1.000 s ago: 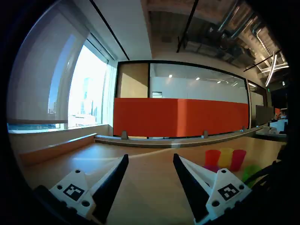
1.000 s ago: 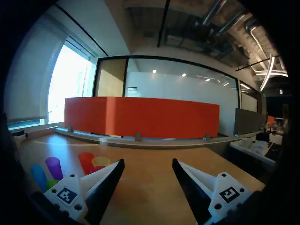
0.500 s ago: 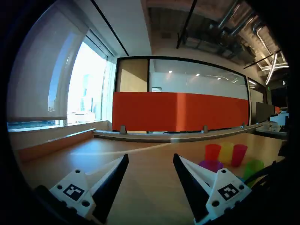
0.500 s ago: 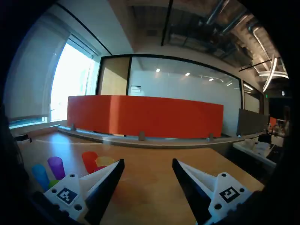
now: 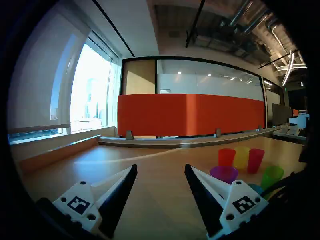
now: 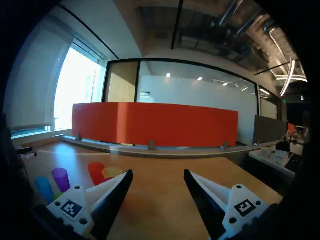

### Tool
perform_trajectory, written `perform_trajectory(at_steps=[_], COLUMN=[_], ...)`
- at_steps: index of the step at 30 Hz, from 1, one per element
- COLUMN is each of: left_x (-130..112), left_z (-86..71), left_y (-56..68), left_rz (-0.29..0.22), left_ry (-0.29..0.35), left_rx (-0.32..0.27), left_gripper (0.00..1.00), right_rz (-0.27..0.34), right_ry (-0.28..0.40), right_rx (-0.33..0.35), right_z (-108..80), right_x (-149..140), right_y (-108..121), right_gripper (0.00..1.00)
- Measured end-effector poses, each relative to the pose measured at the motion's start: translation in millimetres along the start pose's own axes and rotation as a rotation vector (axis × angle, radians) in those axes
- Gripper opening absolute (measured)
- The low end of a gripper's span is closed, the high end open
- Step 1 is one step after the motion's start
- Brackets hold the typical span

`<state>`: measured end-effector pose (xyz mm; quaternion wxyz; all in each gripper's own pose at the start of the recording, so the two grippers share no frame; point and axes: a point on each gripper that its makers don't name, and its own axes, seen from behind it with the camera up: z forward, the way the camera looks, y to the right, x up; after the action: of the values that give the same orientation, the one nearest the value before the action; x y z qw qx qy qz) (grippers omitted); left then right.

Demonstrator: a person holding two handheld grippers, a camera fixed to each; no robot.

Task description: Pour water

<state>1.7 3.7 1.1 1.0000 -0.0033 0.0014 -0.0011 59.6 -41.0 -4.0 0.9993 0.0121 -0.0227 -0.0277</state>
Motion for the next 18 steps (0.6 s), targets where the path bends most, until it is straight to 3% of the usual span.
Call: perform_trajectory(at_steps=[18], left_x=[-0.8], left_z=[-1.5], left_y=[1.9], left_rz=[0.002], left_ry=[-0.002], left_rx=[-0.008], left_gripper=[0.88], right_rz=[0.016], right_ry=[0.005], right_rx=[0.003], right_z=[-3.6], right_x=[1.7], right_y=[3.0], right_gripper=[0.99])
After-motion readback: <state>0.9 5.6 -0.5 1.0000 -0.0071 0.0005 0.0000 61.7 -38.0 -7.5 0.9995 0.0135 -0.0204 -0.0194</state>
